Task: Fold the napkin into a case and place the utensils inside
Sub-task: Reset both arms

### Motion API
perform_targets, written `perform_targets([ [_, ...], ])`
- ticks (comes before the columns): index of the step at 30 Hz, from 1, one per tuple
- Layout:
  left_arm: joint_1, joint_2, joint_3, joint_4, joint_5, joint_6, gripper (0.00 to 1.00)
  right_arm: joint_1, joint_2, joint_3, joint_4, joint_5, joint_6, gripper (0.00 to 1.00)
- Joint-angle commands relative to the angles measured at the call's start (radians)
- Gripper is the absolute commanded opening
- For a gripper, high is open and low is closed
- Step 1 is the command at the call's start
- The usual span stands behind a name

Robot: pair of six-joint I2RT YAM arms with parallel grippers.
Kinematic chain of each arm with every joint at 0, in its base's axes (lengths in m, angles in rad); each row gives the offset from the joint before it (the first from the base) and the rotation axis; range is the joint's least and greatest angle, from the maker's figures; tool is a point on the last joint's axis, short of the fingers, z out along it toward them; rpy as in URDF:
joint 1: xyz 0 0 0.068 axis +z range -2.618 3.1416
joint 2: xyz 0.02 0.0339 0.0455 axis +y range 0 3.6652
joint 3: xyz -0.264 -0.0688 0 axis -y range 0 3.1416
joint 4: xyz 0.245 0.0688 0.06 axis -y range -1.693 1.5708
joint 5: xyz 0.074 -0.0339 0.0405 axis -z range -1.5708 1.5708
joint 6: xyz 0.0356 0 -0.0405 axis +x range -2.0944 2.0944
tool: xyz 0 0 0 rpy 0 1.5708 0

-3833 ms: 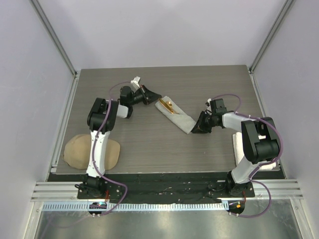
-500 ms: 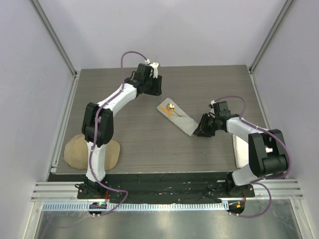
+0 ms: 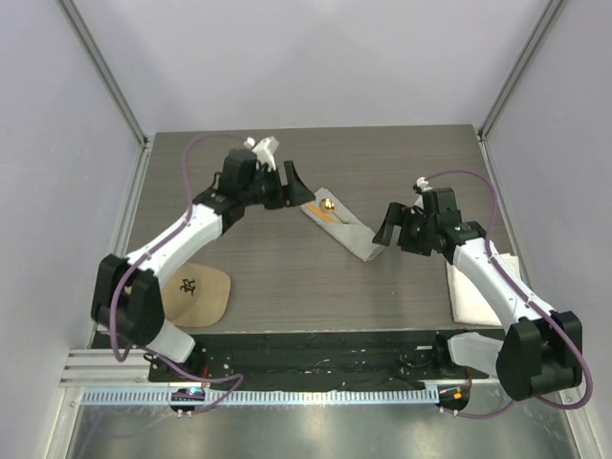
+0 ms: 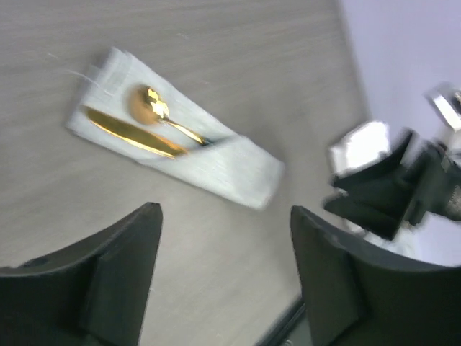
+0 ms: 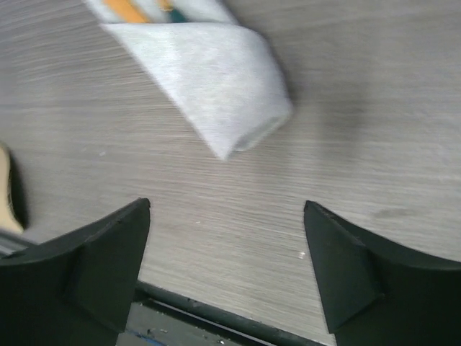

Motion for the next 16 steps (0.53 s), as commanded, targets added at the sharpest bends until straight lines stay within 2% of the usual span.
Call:
perform_targets([
  [1,-0.028,-0.234,-0.339,0.406,0.193,-0.271,0.79,0.046,-0.066,0.036,0.092,-0.095,0.026,0.99],
  [2,-0.043,-0.280,-0.404,0.483,0.191,-0.342,0.84,0.065,-0.089,0.027,0.115,-0.090,0.064,1.00],
  [4,-0.056,-0.383,-0.577,0.630,0.135,-0.387,0.92,0.078,-0.165,-0.013,0.199,-0.106,0.093,1.00],
  [6,-0.072,-0.518,-0.662,0.664,0.092,-0.469,1.00,0.078,-0.224,-0.074,0.254,-0.130,0.148,1.00],
  [9,-0.086,-0.658,-0.754,0.698,0.088,-0.511,1.00,0.081,-0.340,-0.151,0.345,-0.142,0.213,1.00],
  [11,-0.095,-0.731,-0.791,0.653,0.043,-0.503,1.00,0.082,-0.399,-0.189,0.388,-0.116,0.240,0.99],
  [13,-0.098,-0.834,-0.831,0.643,-0.013,-0.503,1.00,0.084,-0.413,-0.242,0.437,-0.164,0.272,1.00],
  [16,-0.103,-0.944,-0.895,0.726,-0.086,-0.505,1.00,0.086,-0.419,-0.272,0.479,-0.227,0.332,1.00],
])
